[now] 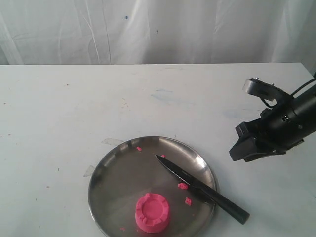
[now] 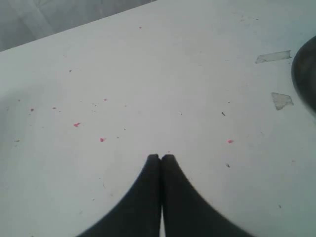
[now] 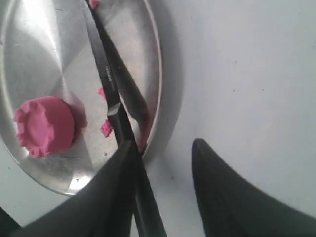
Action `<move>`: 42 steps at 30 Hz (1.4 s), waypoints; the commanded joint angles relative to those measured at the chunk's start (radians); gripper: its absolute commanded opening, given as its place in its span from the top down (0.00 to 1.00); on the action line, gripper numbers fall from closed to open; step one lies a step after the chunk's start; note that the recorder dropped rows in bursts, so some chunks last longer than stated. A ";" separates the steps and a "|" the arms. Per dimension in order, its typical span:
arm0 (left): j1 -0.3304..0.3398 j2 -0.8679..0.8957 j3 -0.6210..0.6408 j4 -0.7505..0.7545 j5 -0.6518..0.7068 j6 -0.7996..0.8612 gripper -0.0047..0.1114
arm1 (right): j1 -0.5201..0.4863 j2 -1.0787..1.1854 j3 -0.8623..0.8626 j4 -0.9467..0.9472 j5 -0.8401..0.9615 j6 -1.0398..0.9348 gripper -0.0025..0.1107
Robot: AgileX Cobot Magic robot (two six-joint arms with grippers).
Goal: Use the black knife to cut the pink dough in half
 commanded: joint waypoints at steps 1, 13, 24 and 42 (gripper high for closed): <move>-0.005 -0.004 0.004 -0.005 0.002 -0.005 0.96 | 0.036 -0.004 0.018 0.003 -0.030 -0.006 0.58; -0.005 -0.004 0.004 -0.005 0.002 -0.005 0.96 | 0.072 0.219 -0.105 -0.002 0.265 -0.044 0.43; -0.005 -0.004 0.004 -0.005 0.002 -0.005 0.96 | 0.072 0.278 -0.065 0.019 0.265 -0.181 0.43; -0.005 -0.004 0.004 -0.005 0.002 -0.005 0.96 | 0.072 0.326 -0.011 0.044 0.265 -0.228 0.44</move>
